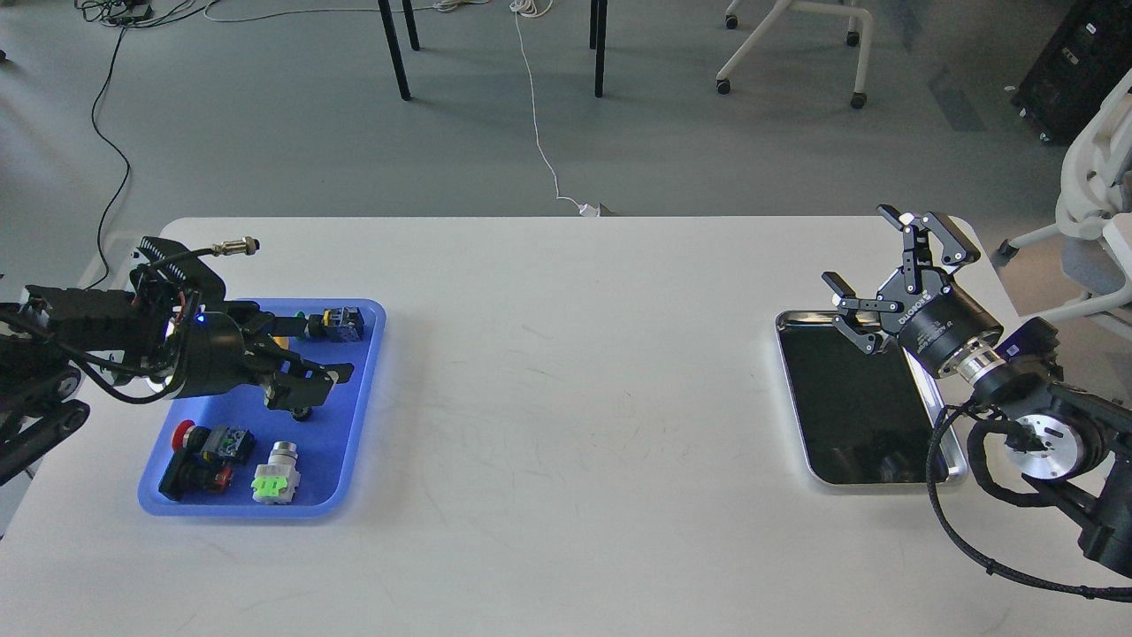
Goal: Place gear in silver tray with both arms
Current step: 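Reach the left gripper down into the blue tray toward a black gear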
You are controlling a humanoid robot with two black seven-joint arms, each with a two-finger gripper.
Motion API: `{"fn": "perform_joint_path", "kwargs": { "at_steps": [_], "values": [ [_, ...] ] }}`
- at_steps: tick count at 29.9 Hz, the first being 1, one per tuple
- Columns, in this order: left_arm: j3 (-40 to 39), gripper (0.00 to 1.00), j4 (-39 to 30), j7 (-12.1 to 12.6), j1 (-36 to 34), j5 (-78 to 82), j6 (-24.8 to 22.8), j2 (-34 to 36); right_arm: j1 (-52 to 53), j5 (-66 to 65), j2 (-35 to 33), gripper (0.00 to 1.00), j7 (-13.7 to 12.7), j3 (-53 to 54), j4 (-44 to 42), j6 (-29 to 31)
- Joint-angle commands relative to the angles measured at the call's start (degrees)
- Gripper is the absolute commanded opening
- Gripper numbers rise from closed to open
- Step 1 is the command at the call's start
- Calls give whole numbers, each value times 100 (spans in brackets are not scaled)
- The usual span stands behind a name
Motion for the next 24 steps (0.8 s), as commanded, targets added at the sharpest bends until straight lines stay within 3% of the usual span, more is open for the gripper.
{"fn": "perform_joint_path", "kwargs": {
  "at_steps": [1,11,24],
  "values": [
    [461,86,16,3,-208,83,2,24,-9,0,-1,99,0,4,5,0],
    [724,70,227,3,-138,83,-15,-20,-9,0,-10,99,0,4,-4,0],
    [893,59,552,3,-120,83,2,-99,-17,0,-10,99,0,4,5,0]
  ]
}}
